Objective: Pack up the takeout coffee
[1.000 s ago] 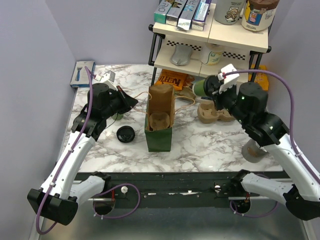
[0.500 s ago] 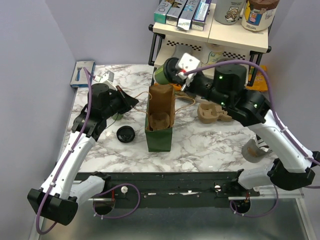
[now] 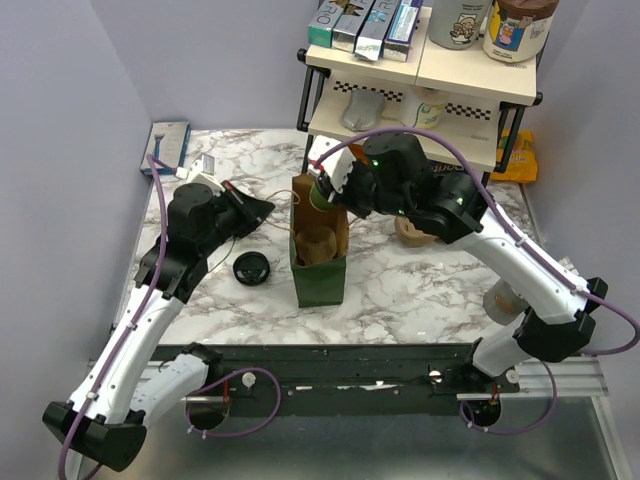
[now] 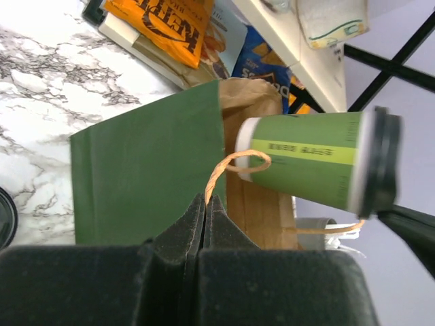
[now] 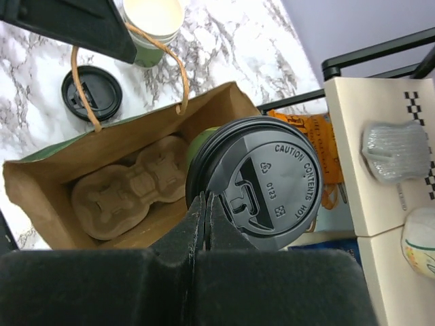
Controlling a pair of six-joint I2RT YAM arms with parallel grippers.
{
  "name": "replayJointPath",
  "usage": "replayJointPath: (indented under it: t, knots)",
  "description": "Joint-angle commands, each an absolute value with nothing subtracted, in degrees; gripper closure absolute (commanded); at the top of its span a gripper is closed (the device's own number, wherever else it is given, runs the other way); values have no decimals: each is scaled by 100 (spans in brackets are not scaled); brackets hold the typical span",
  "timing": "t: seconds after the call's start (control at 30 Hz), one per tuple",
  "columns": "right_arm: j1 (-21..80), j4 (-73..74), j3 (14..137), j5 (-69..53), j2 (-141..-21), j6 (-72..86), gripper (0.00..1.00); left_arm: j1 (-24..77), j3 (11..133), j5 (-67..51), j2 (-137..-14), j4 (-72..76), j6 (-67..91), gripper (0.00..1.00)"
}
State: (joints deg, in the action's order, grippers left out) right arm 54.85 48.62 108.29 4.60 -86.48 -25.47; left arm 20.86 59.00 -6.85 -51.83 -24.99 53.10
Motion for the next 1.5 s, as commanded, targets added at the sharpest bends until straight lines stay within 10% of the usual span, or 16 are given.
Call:
replayJointPath:
  t: [0.0, 0.33, 0.53, 0.6, 0.77, 1.47]
  knots:
    - [5555, 5176, 11223, 360, -8885, -2549, 99, 2381, 5783, -132, -4808, -2496, 5835, 100]
    - [5677, 5344, 11005, -509, -9088, -3031, 99, 3752, 5835, 1388, -4482, -2768, 6302, 100]
    - [5713, 5432, 10697, -756, -8991, -3471, 99, 3797, 5888, 1538, -4360, -2830, 5960, 54]
    - [5704, 5405, 10582, -887, -8991, -3577, 99, 3788, 6002, 1538, -4307, -2856, 5705, 26]
    - [5704, 5362, 10608, -721, -9070, -3612, 99, 3779, 6626, 2223, -4569, -3462, 4958, 1]
    - [5713, 5230, 10600, -914, -9720, -3938, 99, 1917, 6724, -333, -6152, -2848, 4122, 1]
